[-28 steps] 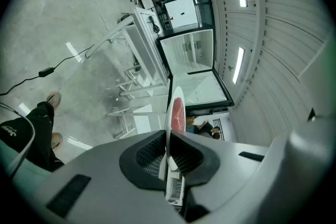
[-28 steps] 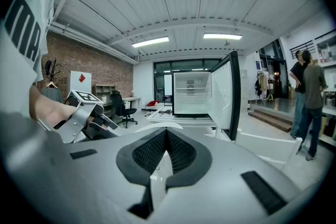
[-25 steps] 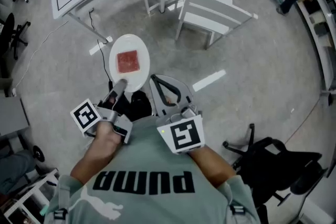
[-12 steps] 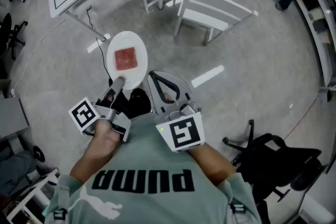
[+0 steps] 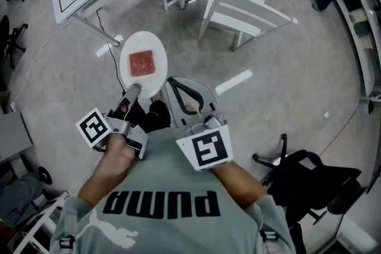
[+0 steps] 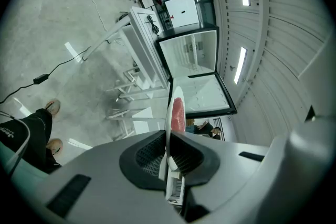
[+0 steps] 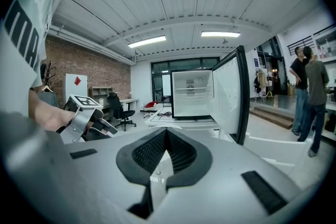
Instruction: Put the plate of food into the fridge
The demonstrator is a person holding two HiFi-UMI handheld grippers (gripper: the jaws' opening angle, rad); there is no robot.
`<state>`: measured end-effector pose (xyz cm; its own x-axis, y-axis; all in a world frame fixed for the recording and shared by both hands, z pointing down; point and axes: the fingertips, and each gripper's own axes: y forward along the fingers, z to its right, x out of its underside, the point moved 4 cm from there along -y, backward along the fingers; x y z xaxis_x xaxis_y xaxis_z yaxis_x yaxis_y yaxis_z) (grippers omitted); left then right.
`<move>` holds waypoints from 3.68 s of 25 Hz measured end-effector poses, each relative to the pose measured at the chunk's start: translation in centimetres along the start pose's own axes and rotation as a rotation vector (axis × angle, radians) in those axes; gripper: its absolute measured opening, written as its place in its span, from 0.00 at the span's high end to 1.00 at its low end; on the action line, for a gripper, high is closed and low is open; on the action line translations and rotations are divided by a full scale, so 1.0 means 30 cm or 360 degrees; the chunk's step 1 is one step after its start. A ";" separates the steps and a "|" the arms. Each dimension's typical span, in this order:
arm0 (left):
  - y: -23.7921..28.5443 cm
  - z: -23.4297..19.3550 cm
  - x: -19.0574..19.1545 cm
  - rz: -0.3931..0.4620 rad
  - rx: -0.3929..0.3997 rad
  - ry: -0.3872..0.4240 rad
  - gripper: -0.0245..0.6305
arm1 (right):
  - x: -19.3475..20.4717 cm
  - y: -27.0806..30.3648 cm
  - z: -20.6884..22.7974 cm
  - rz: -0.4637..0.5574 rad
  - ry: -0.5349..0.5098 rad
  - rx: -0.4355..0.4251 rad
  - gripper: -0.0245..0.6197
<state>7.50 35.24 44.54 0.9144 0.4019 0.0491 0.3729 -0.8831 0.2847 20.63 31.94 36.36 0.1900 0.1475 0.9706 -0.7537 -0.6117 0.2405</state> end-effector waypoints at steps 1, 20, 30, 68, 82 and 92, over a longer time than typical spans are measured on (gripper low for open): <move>0.005 0.003 -0.018 -0.0002 0.0000 0.0000 0.93 | -0.009 0.017 0.001 0.0002 0.0000 0.0003 0.95; 0.108 0.044 -0.340 -0.0039 0.0088 0.0036 0.93 | -0.131 0.324 0.008 0.0074 0.0005 0.0111 0.95; 0.124 0.065 -0.483 -0.0085 0.0122 0.0080 0.93 | -0.201 0.432 -0.010 0.0102 -0.0024 0.0200 0.95; 0.584 0.217 -0.779 0.0170 0.0054 0.0018 0.92 | -0.284 0.909 0.452 0.0118 -0.0004 -0.0054 0.95; 0.760 0.276 -0.787 0.0316 0.0040 -0.0003 0.93 | -0.299 0.991 0.637 0.0122 -0.0050 -0.0202 0.95; 0.818 0.282 -0.786 0.0356 0.0013 -0.0002 0.93 | -0.285 1.018 0.687 0.0125 -0.0052 -0.0255 0.95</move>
<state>-3.58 2.05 42.28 0.9746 0.1958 0.1090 0.1623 -0.9521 0.2590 8.96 -4.01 35.30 0.1448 0.0772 0.9865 -0.8571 -0.4883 0.1640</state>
